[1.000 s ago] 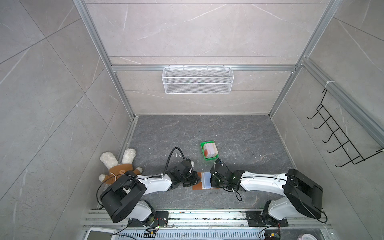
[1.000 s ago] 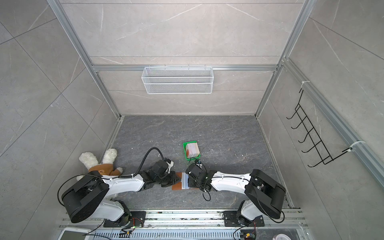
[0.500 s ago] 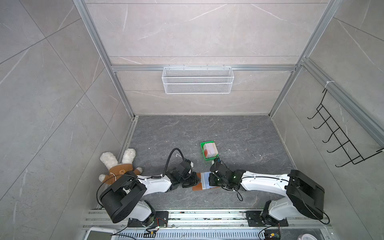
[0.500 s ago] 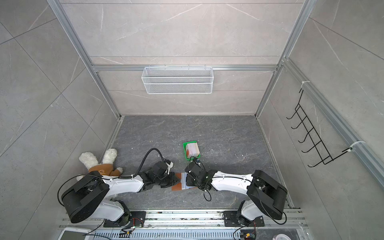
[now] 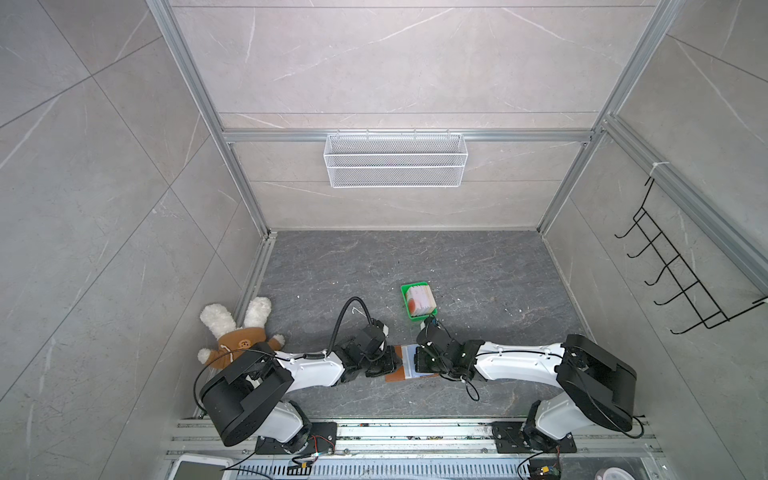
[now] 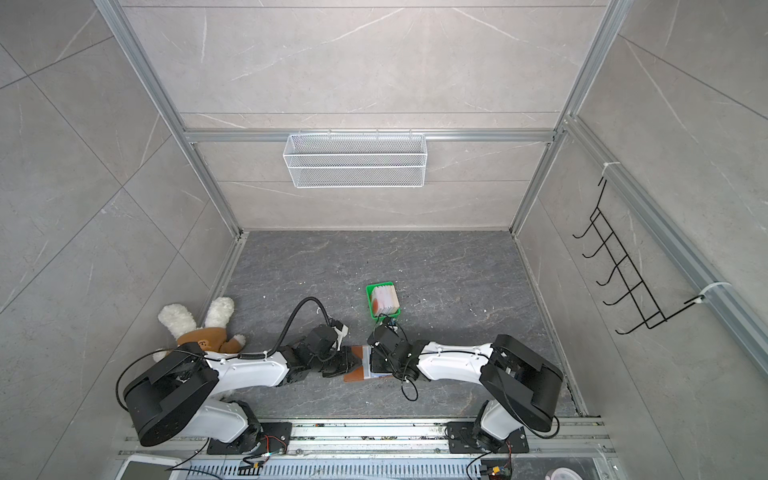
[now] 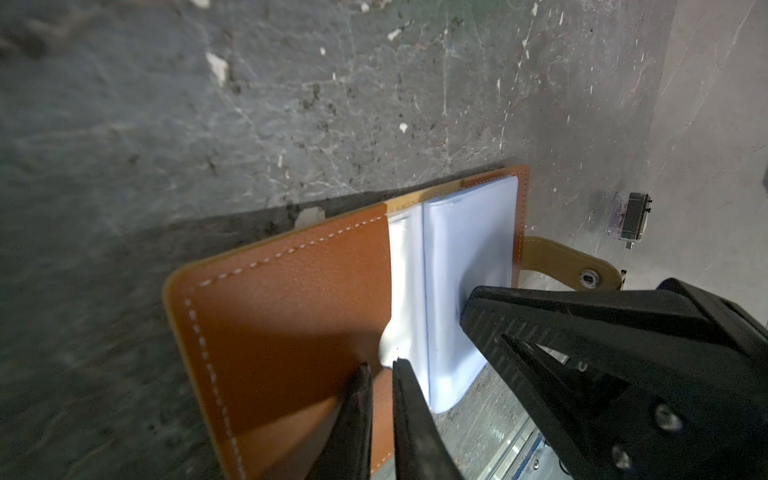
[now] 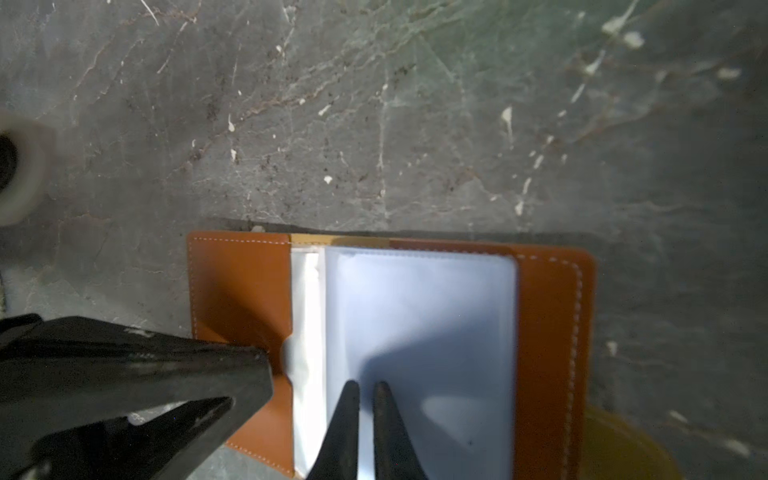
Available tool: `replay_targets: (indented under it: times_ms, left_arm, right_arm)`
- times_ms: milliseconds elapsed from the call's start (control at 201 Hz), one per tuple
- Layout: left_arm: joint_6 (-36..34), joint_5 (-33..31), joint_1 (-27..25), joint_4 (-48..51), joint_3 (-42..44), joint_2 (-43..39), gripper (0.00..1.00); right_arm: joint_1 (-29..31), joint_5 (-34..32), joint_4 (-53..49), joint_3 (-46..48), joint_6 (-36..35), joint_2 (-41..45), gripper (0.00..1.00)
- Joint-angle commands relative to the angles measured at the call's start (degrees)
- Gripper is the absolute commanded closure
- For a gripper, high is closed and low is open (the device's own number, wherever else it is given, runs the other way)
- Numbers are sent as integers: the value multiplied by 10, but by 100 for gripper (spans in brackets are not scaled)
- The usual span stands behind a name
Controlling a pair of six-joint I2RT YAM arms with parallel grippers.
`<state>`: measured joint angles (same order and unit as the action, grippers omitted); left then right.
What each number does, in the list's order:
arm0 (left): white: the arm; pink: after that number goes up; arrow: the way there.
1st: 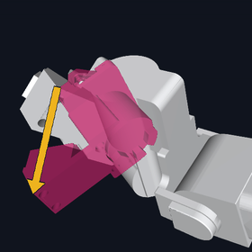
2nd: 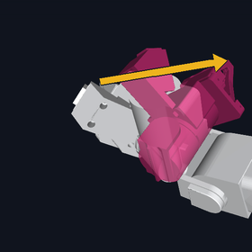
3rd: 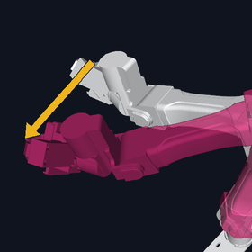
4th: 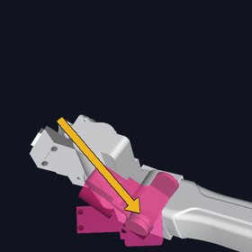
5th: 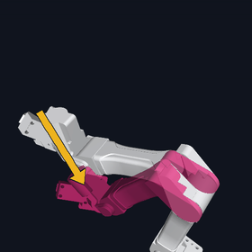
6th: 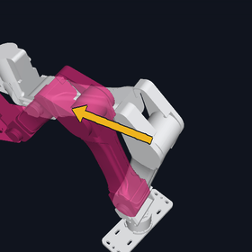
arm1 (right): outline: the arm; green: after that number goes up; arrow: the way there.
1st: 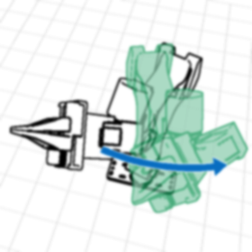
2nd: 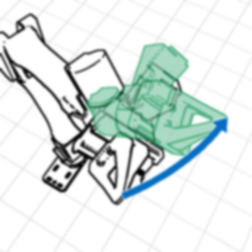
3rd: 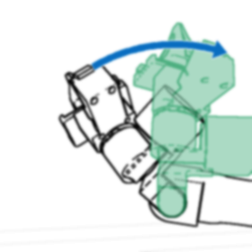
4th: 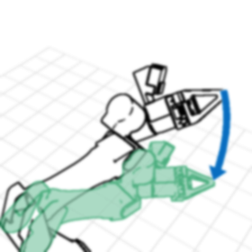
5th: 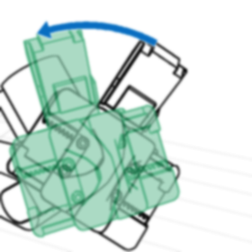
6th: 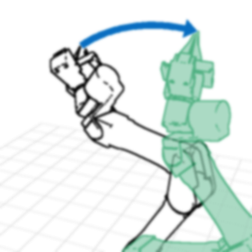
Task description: Put the credit cards into the card holder
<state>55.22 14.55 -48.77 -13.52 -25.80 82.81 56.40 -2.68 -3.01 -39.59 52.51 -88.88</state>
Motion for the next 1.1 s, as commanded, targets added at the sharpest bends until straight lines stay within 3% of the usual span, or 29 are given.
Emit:
replay_targets:
  times_ms: [0, 189, 558, 1095]
  left_arm:
    - [-9, -19, -5, 34, 4, 18, 85]
    - [-7, -22, -5, 39, 0, 15, 85]
    - [-5, -11, -5, 37, -18, 4, 85]
    - [-14, -22, -11, 55, -37, 18, 85]
  right_arm:
    - [2, -8, -18, 8, -7, 13, 87]
    - [2, 32, 37, 27, -31, 58, 86]
    - [2, -32, -63, 19, -1, 13, 85]
    - [-2, 1, -10, 41, -12, 79, 82]
